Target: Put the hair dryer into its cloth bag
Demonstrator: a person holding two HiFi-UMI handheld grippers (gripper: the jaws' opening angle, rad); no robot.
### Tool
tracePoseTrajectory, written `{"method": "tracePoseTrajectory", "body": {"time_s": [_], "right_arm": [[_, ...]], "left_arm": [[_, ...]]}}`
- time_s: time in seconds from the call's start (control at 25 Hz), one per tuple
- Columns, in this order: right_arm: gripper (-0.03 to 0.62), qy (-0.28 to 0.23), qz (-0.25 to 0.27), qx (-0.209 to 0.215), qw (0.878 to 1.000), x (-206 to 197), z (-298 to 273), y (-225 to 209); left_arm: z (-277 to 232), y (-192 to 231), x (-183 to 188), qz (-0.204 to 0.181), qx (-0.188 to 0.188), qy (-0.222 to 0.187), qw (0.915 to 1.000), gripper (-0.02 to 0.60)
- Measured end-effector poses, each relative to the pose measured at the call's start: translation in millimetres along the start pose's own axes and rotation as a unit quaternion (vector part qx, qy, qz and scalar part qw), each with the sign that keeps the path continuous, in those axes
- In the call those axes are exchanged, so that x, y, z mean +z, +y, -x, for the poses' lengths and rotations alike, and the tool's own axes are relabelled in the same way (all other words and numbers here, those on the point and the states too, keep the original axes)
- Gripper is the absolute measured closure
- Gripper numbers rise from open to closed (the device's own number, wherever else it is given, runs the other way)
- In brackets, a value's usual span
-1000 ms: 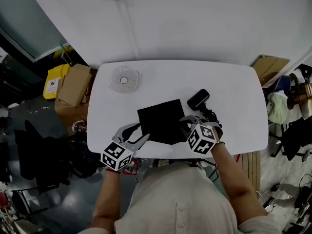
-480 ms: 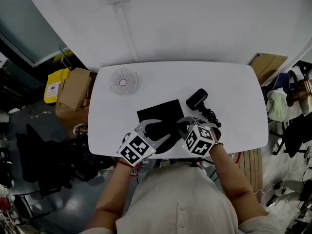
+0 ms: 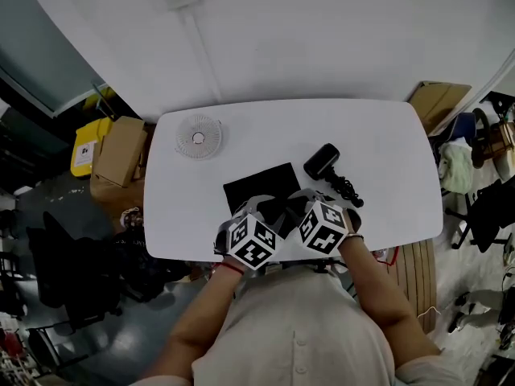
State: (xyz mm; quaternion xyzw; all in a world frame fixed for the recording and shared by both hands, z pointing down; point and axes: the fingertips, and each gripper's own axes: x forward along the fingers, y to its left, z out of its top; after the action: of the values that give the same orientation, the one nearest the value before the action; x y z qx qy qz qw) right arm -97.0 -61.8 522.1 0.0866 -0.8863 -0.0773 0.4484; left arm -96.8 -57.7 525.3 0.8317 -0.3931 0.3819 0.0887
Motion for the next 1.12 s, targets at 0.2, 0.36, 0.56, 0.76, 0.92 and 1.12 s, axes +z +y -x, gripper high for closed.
{"method": "tracePoseTrajectory", "body": {"time_s": [0.2, 0.36, 0.56, 0.76, 0.92, 1.12], "right_arm": [[0.572, 0.003, -0.023, 0.001, 1.0, 1.5, -0.8, -0.7], [0.572, -0.008, -0.006, 0.001, 1.0, 11.2, -0.3, -3.0], [0.569, -0.049, -0.047, 0.024, 0.997, 21.7, 0.7, -17.8], [0.486, -0.087, -0.127, 0.026, 0.988, 18.8, 16.4, -26.1], [0.465, -0.122, -0.182, 0.014, 0.976, 7.5, 32.2, -32.4], [0.445, -0.15, -0.274, 0.028, 0.949, -20.6, 47.0, -42.1]], "left_arm": [[4.5, 6.6, -7.1, -0.024, 0.041, 0.036, 0.9982, 0.514], [10.0, 5.3, -8.1, -0.018, 0.016, 0.044, 0.9988, 0.554], [23.1, 21.3, 5.3, 0.099, -0.049, -0.006, 0.9939, 0.557], [27.5, 31.9, 17.9, 0.117, -0.062, -0.02, 0.991, 0.557], [19.2, 29.4, 28.8, 0.129, -0.076, -0.025, 0.9885, 0.557], [6.5, 36.5, 33.0, 0.138, -0.063, -0.016, 0.9883, 0.557]]}}
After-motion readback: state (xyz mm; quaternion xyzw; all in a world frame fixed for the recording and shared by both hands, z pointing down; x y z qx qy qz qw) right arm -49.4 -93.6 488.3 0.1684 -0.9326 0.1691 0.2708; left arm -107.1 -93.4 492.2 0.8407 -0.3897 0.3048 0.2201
